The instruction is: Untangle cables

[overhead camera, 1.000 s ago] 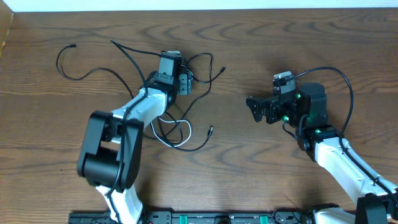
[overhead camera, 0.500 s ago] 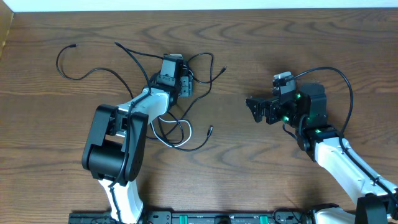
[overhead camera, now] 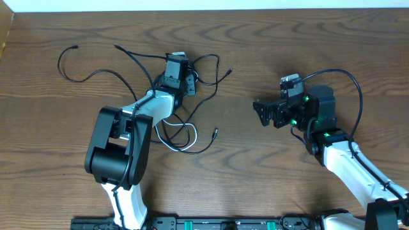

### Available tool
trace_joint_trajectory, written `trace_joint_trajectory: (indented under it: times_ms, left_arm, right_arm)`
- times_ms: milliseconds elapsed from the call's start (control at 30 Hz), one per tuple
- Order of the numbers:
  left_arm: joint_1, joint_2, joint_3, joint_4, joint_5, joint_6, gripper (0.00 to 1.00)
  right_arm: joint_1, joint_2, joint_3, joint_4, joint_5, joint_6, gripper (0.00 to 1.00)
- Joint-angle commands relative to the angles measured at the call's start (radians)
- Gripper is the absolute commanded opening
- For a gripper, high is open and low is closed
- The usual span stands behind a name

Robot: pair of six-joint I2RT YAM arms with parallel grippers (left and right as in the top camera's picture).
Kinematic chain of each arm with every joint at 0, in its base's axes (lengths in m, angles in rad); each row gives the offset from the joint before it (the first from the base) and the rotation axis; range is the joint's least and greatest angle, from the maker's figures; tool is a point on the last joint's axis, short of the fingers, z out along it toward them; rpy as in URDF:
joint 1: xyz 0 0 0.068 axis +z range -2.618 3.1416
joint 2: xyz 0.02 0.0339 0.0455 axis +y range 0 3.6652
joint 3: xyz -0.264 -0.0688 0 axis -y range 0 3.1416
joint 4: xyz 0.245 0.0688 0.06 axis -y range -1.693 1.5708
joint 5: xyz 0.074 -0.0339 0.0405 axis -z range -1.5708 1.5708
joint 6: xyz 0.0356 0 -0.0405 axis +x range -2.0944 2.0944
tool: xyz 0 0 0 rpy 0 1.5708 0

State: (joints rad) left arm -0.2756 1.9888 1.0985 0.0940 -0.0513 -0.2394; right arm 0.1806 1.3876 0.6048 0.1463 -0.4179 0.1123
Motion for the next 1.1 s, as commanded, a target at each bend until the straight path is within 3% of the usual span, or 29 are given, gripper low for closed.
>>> trace_joint_trajectory:
  times_ms: [0,333,367,467,633,1067]
  left_arm:
    - [0.005,-0.001,0.008,-0.014,-0.011,-0.037,0.52]
    - [0.011,-0.114,0.008,-0.017,-0.012,-0.031,0.49]
    - [0.011,-0.127,0.008,-0.014,-0.014,-0.020,0.50]
    - [0.011,-0.135,0.008,0.006,-0.089,-0.017,0.66]
    - [0.011,-0.103,0.008,0.010,-0.240,-0.015,0.67]
    - [0.011,-0.032,0.008,0.073,-0.169,0.021,0.67]
  right_arm:
    - [0.010,0.006,-0.005,-0.002,0.001,-0.017,0.99]
    - [0.010,0.006,-0.005,-0.012,0.027,-0.017,0.99]
    - [0.010,0.006,-0.005,-0.012,0.027,-0.018,0.99]
    - [0.010,0.006,-0.005,-0.012,0.027,-0.017,0.99]
    - [0.010,0.006,-0.005,-0.013,0.027,-0.017,0.99]
    - [0.011,0.006,-0.005,-0.012,0.026,-0.017,0.99]
